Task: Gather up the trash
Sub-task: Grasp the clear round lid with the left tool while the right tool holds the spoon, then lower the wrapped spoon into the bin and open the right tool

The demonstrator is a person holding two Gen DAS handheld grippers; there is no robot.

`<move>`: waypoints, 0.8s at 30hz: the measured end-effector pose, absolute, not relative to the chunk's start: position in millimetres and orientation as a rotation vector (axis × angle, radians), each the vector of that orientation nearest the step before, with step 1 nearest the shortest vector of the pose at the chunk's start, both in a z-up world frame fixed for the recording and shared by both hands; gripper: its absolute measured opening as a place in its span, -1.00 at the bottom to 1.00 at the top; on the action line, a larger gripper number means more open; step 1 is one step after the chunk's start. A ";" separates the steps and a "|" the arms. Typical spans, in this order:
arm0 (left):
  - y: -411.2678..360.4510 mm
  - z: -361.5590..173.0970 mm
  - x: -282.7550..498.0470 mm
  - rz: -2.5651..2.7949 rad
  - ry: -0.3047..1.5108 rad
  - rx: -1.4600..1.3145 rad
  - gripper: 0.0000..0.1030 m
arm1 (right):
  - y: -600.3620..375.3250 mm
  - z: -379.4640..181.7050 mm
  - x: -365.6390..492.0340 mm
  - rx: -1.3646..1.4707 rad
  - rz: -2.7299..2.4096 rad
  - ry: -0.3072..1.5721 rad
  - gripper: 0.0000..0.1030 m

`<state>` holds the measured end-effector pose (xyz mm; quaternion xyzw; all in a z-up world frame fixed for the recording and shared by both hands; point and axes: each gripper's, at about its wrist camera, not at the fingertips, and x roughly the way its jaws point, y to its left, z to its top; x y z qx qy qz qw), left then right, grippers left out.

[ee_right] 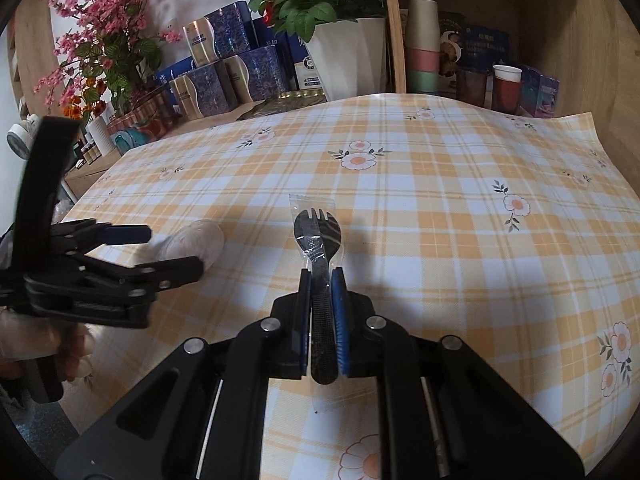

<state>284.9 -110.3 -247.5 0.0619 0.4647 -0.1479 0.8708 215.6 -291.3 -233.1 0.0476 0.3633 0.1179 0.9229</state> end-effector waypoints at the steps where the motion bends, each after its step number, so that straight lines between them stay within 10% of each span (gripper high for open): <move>1: -111.2 -249.4 287.6 -0.301 0.977 0.132 0.88 | -291.2 -233.2 215.8 0.099 0.244 0.746 -0.73; 8: -114.6 -252.2 294.2 -0.271 0.983 0.158 0.24 | -292.8 -234.0 216.5 0.111 0.251 0.751 -0.73; 24: -73.8 -210.5 211.8 -0.323 0.919 0.100 0.24 | -280.4 -228.8 212.8 0.029 0.233 0.764 -0.73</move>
